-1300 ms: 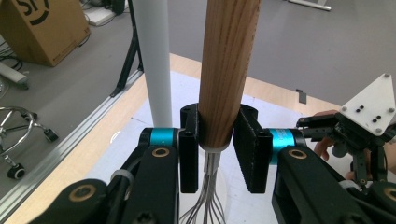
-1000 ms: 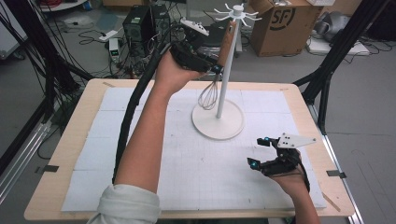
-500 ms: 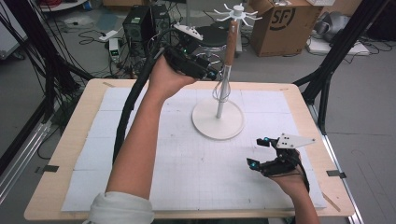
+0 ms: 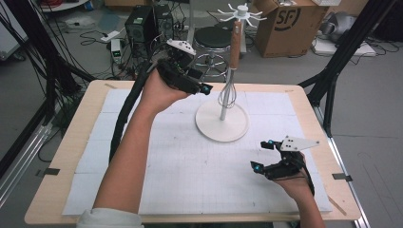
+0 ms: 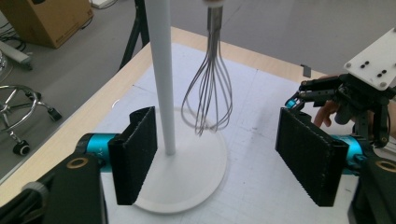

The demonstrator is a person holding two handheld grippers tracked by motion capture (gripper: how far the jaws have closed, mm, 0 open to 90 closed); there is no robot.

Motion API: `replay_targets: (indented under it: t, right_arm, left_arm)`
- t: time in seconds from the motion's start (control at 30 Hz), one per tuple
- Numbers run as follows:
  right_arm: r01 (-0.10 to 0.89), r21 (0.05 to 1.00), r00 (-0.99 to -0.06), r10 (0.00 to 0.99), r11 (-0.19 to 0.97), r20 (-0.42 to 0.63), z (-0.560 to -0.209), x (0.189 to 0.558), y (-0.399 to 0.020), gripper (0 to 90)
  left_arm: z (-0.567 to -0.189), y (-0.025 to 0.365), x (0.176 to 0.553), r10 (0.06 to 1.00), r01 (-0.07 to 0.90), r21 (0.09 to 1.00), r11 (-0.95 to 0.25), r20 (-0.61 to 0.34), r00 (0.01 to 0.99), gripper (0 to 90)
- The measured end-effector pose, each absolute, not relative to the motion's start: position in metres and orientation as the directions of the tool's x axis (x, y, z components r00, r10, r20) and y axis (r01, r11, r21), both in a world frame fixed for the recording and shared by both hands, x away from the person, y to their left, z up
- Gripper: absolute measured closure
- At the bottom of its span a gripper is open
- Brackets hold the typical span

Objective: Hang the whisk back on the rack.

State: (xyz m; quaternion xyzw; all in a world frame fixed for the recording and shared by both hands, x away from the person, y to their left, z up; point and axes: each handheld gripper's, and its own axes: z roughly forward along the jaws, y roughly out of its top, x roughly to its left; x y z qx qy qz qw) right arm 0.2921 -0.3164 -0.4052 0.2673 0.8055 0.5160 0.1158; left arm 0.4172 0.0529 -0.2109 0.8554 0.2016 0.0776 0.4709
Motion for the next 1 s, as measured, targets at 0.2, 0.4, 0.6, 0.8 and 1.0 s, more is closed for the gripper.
replay_targets:
  t: [0.2,0.4,0.6,0.8,1.0]
  right_arm:
    - [0.312,0.893,-0.830,0.551,0.326,0.089,-0.405,0.292,-0.316,10.0]
    - [0.316,0.890,-0.829,0.552,0.329,0.090,-0.406,0.292,-0.315,10.0]
    - [0.316,0.890,-0.828,0.553,0.328,0.091,-0.406,0.293,-0.315,10.0]
    - [0.316,0.888,-0.828,0.555,0.333,0.086,-0.407,0.294,-0.314,10.0]
    - [0.321,0.884,-0.829,0.552,0.339,0.089,-0.407,0.294,-0.312,10.0]
  left_arm:
    - [-0.222,0.061,0.411,0.419,0.271,0.841,-0.469,-0.058,0.906,23.8]
    - [-0.239,0.069,0.402,0.406,0.280,0.847,-0.453,-0.084,0.910,21.4]
    - [-0.258,0.074,0.391,0.397,0.291,0.844,-0.451,-0.102,0.912,19.6]
    - [-0.273,0.084,0.385,0.404,0.304,0.843,-0.443,-0.115,0.908,18.4]
    - [-0.283,0.095,0.378,0.411,0.311,0.846,-0.432,-0.122,0.903,17.3]
